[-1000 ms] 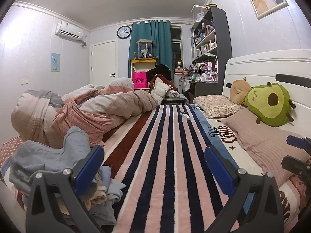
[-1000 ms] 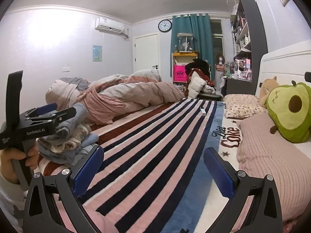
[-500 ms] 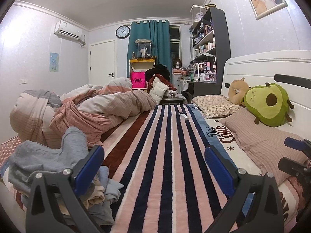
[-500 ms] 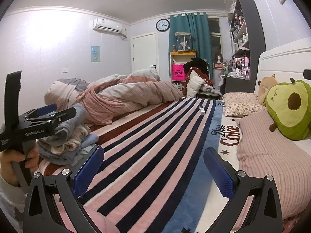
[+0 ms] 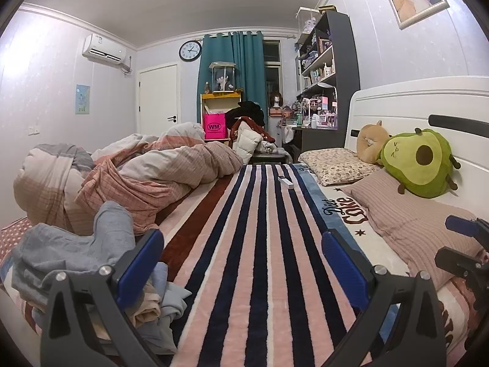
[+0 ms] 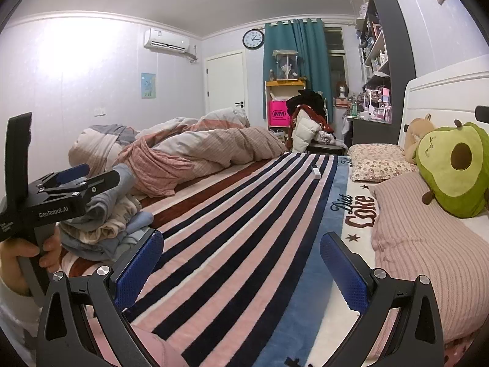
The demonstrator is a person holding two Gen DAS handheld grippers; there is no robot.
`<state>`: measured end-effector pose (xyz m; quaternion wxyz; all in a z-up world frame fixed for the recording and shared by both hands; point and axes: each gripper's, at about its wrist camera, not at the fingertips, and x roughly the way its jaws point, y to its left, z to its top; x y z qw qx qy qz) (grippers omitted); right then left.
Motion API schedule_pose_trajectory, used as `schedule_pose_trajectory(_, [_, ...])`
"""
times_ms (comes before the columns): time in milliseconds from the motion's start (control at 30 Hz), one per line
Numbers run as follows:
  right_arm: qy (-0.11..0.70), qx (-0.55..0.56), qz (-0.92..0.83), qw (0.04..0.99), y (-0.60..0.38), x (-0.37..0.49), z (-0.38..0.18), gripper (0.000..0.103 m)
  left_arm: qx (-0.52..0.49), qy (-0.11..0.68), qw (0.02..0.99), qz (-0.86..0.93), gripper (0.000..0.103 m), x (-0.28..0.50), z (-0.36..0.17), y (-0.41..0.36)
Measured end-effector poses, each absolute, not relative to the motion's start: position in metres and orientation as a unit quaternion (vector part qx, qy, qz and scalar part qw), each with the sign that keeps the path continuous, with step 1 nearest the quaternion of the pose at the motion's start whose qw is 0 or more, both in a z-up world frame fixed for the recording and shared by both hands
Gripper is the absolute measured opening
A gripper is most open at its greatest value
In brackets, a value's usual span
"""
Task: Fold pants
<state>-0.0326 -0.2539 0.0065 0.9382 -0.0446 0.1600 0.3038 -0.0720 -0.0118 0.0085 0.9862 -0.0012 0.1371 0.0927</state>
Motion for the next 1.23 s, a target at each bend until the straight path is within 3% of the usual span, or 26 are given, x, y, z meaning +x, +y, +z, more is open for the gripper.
schedule_pose_trajectory(1233, [0.16,-0.039,0.296,0.941,-0.2603,-0.0332,0.0049,0.102,0.001,0.142,0.986,0.09,0.102,-0.0687,0.0089,-0.0148])
